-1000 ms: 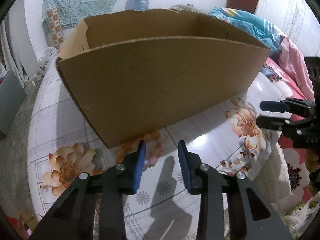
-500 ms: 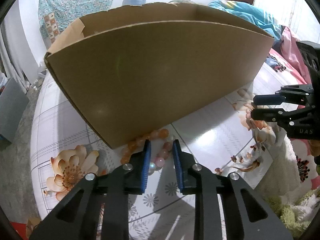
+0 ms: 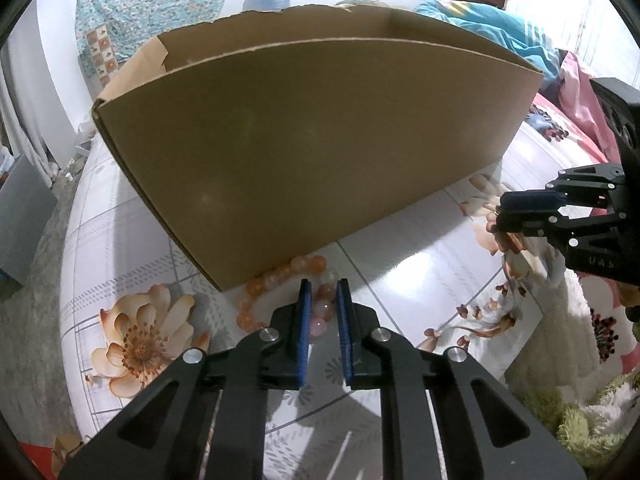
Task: Organize jewelry
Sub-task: 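Close the left tool on the orange bead bracelet while the right tool closes on a gold charm, then lift the bracelet with the left tool while the right tool lifts its gold charm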
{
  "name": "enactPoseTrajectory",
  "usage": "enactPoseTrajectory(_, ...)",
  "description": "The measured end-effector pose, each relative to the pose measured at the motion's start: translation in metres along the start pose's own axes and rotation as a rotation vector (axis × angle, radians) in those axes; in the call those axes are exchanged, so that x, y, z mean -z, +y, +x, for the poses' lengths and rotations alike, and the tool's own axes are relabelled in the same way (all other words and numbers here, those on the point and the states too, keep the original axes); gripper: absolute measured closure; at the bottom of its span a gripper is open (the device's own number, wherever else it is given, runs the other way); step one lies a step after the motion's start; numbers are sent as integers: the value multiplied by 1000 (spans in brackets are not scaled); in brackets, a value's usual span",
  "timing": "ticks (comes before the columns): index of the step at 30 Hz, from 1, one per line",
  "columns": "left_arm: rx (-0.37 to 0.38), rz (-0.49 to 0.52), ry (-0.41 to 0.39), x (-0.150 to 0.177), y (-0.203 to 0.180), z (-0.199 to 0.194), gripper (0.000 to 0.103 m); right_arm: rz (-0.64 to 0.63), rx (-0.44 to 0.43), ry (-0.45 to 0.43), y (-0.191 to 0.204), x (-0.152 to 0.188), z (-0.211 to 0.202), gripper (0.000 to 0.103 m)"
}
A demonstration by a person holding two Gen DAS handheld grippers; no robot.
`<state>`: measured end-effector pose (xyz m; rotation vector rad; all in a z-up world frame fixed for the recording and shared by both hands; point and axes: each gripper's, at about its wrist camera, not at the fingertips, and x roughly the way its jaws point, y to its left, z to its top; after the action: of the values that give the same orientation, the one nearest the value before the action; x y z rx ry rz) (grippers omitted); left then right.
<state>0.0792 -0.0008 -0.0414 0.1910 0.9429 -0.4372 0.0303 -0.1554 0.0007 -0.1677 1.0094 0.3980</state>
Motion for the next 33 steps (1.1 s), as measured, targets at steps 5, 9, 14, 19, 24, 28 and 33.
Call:
enactPoseTrajectory(5,1,0,0,0,-1,0,91,16,-10,0,-7,-1,-1,86)
enactPoseTrajectory(9,0,1,1,1,0,0,91,27,-28,0,-11,-2,-3,99)
enactPoseTrajectory(14,1,0,2,0,-1,0,91,36,-38,6,-15,-5,2,102)
enactPoseTrajectory(19,1,3,1,0,0,0,91,33,-42,-7,-13,-5,-6,92)
enactPoseTrajectory(24,0,1,1,1,0,0,91,13,-27,-8,-11,-5,-5,77)
enactPoseTrajectory(28,0,1,0,1,0,0,91,23,-40,8,-12,-5,2,77)
enactPoseTrajectory(33,1,2,1,1,0,0,91,44,-104,15,-8,-6,1,75)
